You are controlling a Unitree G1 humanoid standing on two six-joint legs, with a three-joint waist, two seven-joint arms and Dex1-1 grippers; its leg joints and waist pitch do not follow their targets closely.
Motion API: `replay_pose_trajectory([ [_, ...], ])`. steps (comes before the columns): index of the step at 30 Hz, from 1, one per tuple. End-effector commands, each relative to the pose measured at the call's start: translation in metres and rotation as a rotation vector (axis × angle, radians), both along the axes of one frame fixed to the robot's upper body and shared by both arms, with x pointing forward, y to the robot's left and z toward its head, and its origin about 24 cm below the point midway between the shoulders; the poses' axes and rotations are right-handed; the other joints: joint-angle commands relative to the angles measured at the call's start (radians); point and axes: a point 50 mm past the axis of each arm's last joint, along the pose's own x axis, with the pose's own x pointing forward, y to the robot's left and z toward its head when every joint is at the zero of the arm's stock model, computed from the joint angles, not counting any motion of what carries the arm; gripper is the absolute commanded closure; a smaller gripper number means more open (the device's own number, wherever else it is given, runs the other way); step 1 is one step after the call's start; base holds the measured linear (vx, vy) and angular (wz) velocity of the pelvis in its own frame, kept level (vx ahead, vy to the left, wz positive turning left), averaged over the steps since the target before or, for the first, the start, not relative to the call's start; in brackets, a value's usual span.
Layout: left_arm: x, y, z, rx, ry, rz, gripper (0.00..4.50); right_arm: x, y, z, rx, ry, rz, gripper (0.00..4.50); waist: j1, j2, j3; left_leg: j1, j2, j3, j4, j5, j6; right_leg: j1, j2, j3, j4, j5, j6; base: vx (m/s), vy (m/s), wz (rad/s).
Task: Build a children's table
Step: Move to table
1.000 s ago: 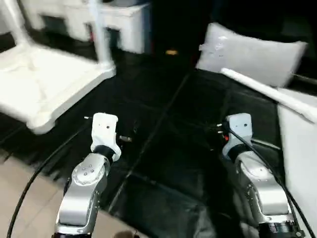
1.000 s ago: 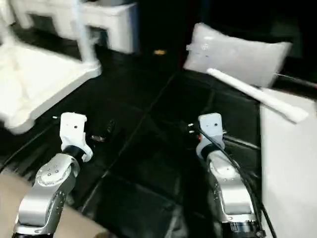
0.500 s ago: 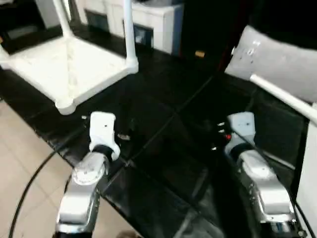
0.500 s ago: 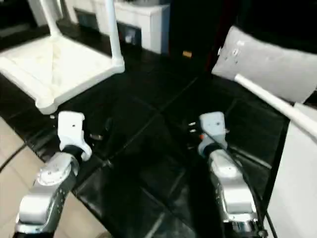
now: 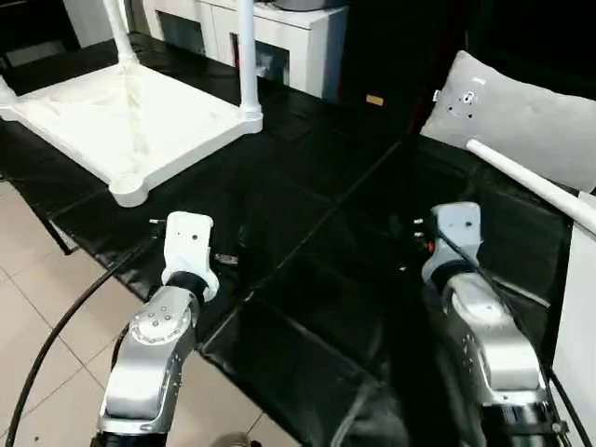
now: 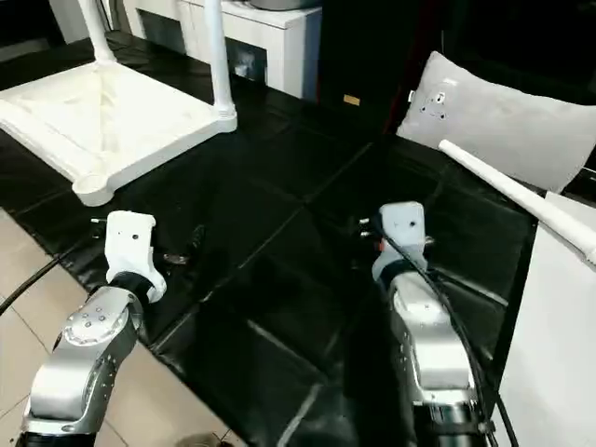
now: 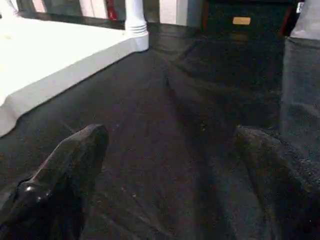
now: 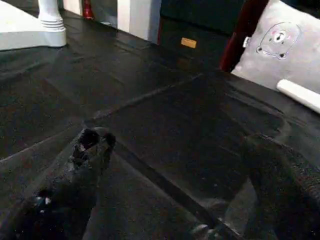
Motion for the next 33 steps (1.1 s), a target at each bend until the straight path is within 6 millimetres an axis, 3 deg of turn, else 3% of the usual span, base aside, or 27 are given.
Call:
replay_pose_trajectory([
  [1,0.002,-0.002,0.003,0.002,0.000,-0.038,0.05,0.004,-0.003,0.001,-0.003,0.008,-0.016,0.00,0.000,-0.002,-0.040,0.021,0.101,-0.045,-0.090,-0.246,-0.002,0.019,-0.146,0.082,-0.104,-0.190,-0.104,0.000,0.000,0.00],
  [5,0.001,-0.004,0.007,-0.003,0.001,-0.106,0.05,0.009,-0.009,0.005,-0.008,0.004,-0.029,0.00,0.001,-0.003,-0.039,0.019,0.104,-0.039,-0.091,-0.224,0.002,0.016,-0.145,0.081,-0.102,-0.152,-0.102,0.000,0.000,0.00],
  [10,0.001,-0.001,0.015,0.016,-0.016,-0.183,0.05,0.029,-0.036,0.019,-0.021,-0.036,-0.106,0.00,-0.002,-0.003,-0.031,0.018,0.098,-0.033,-0.088,-0.214,0.002,0.017,-0.143,0.080,-0.097,-0.113,-0.120,0.000,0.000,0.00],
  [15,0.006,0.003,0.030,0.032,-0.060,-0.259,0.05,0.054,-0.081,0.035,-0.064,-0.054,-0.230,0.00,-0.002,-0.005,-0.019,0.016,0.094,-0.028,-0.084,-0.190,0.019,0.017,-0.142,0.077,-0.098,-0.116,-0.140,0.000,0.000,0.00],
  [17,0.006,0.003,0.032,0.032,-0.063,-0.268,0.05,0.055,-0.086,0.036,-0.076,-0.055,-0.238,0.00,-0.002,-0.007,-0.013,0.013,0.090,-0.025,-0.081,-0.163,0.032,0.018,-0.141,0.078,-0.099,-0.104,-0.147,0.000,0.000,0.00],
  [19,0.004,0.002,0.038,0.043,-0.068,-0.324,0.05,0.061,-0.109,0.039,-0.100,-0.044,-0.281,0.00,-0.003,-0.008,-0.002,0.010,0.093,-0.025,-0.082,-0.131,0.053,0.018,-0.142,0.075,-0.096,-0.057,-0.162,0.000,0.000,0.00],
  [20,0.003,0.002,0.040,0.049,-0.070,-0.344,0.05,0.062,-0.118,0.040,-0.104,-0.040,-0.298,0.00,-0.004,-0.008,-0.005,0.014,0.093,-0.025,-0.079,-0.130,0.052,0.018,-0.143,0.073,-0.091,-0.046,-0.179,0.000,0.000,0.00],
  [22,0.000,0.001,0.043,0.057,-0.070,-0.379,0.05,0.063,-0.135,0.043,-0.108,-0.035,-0.335,0.00,-0.004,-0.010,-0.004,0.008,0.091,-0.021,-0.073,-0.076,0.075,0.022,-0.136,0.073,-0.081,0.051,-0.200,0.000,0.000,0.00],
  [23,-0.003,-0.001,0.046,0.051,-0.068,-0.412,0.05,0.063,-0.150,0.046,-0.123,-0.027,-0.361,0.00,-0.005,-0.013,0.002,-0.001,0.087,-0.018,-0.069,-0.025,0.105,0.021,-0.134,0.072,-0.072,0.140,-0.208,0.000,0.000,0.00],
  [25,-0.005,-0.002,0.047,0.051,-0.066,-0.435,0.05,0.062,-0.157,0.049,-0.121,-0.024,-0.369,0.00,-0.007,-0.013,0.015,-0.007,0.088,-0.017,-0.066,-0.010,0.153,0.019,-0.133,0.069,-0.068,0.192,-0.229,0.000,0.000,0.00],
  [26,-0.008,-0.003,0.049,0.053,-0.062,-0.465,0.05,0.060,-0.168,0.052,-0.106,-0.022,-0.387,0.00,-0.007,-0.013,0.019,-0.007,0.089,-0.016,-0.066,-0.018,0.159,0.018,-0.135,0.069,-0.068,0.184,-0.232,0.000,0.000,0.00],
  [27,-0.010,-0.005,0.053,0.054,-0.066,-0.489,0.05,0.058,-0.177,0.057,-0.065,-0.028,-0.403,0.00,-0.009,-0.013,0.047,-0.009,0.090,-0.017,-0.071,-0.036,0.168,0.008,-0.134,0.069,-0.075,0.151,-0.233,0.000,0.000,0.00],
  [28,-0.011,-0.006,0.056,0.055,-0.069,-0.504,0.05,0.056,-0.182,0.060,-0.037,-0.034,-0.413,0.00,-0.011,-0.016,0.046,-0.004,0.095,-0.018,-0.071,-0.063,0.166,0.013,-0.138,0.070,-0.076,0.106,-0.243,0.000,0.000,0.00],
  [29,-0.013,-0.006,0.058,0.056,-0.071,-0.514,0.05,0.055,-0.186,0.062,-0.019,-0.039,-0.418,0.00,-0.011,-0.016,0.064,-0.006,0.095,-0.018,-0.074,-0.077,0.164,0.006,-0.138,0.072,-0.080,0.082,-0.245,0.000,0.000,0.00],
  [30,-0.014,-0.006,0.064,0.040,-0.075,-0.530,0.05,0.053,-0.194,0.065,-0.022,-0.043,-0.442,0.00,-0.011,-0.015,0.071,-0.005,0.096,-0.018,-0.076,-0.082,0.160,0.006,-0.136,0.072,-0.082,0.053,-0.249,0.000,0.000,0.00],
  [31,-0.014,-0.006,0.068,0.036,-0.080,-0.538,0.05,0.051,-0.198,0.067,-0.033,-0.040,-0.449,0.00,-0.010,-0.006,0.081,-0.009,0.095,-0.019,-0.075,-0.054,0.161,0.001,-0.135,0.072,-0.079,0.078,-0.257,0.000,0.000,0.00],
  [32,-0.014,-0.006,0.069,0.033,-0.081,-0.541,0.05,0.051,-0.199,0.067,-0.035,-0.039,-0.452,0.00,-0.013,-0.010,0.084,-0.010,0.096,-0.018,-0.074,-0.050,0.164,0.001,-0.134,0.071,-0.077,0.085,-0.266,0.000,0.000,0.00],
  [33,-0.014,-0.006,0.076,0.012,-0.088,-0.557,0.05,0.048,-0.207,0.070,-0.047,-0.036,-0.469,0.00,-0.011,0.000,0.102,-0.010,0.097,-0.019,-0.076,-0.057,0.165,-0.005,-0.136,0.072,-0.078,0.075,-0.277,0.000,0.000,0.00],
])
